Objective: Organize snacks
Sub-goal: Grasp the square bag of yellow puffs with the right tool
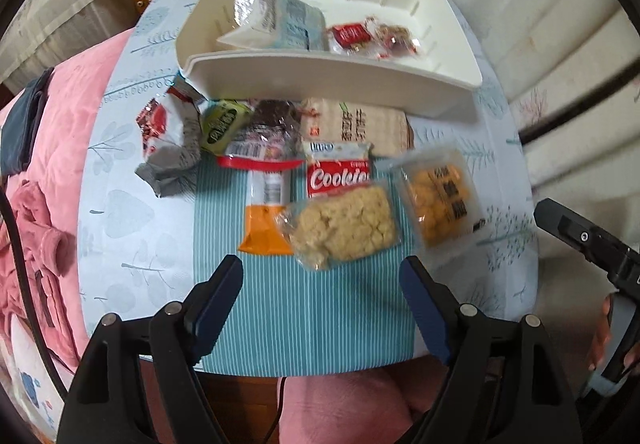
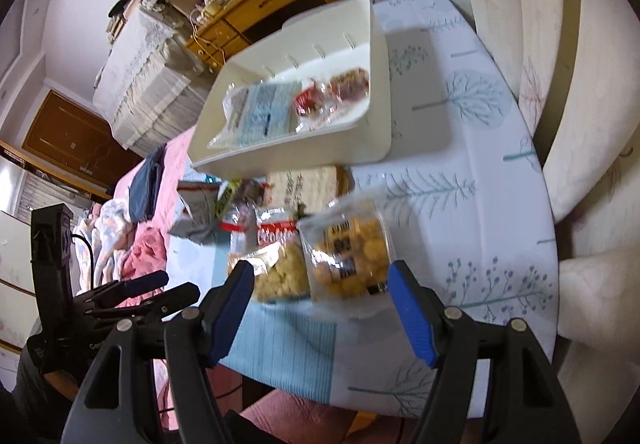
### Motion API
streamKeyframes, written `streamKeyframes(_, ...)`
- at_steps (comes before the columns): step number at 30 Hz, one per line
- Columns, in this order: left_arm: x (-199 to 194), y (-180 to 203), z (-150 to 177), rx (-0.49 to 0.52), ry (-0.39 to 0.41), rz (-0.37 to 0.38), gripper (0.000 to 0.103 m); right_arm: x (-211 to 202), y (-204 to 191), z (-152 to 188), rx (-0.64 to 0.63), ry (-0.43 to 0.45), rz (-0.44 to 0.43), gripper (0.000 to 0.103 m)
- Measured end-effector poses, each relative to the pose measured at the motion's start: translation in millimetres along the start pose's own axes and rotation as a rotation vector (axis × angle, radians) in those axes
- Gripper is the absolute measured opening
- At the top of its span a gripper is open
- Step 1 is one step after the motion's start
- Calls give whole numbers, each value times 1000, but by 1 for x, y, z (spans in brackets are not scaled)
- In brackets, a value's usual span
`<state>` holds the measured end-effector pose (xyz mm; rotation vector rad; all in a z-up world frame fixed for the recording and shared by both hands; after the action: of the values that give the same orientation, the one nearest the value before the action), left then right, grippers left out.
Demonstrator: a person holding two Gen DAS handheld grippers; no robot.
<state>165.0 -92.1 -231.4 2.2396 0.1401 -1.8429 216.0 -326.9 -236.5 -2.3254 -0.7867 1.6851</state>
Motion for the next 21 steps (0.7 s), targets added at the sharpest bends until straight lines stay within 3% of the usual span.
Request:
streamKeyframes(10,32,6,10,97,-66,-27,83,28,7,16,-1,-79,29,76)
streamKeyframes(15,47,16,13,223,-74,-24,83,43,9,17,13,-111,48,83)
streamKeyframes(21,60,29,12,374,-67,24,83,61,10,18,33,-143,79,83)
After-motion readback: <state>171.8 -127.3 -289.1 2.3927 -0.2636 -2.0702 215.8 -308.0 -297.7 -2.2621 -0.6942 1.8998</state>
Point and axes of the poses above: each gripper's, at about its wrist camera, not at the fingertips, and x roughly the way its jaws point, y to its right, z to its underside, the point moved 5 cm from there along x, roughly the way its jaws point, and after that the axes turned 9 degrees about -x, right-handed, at the moved point
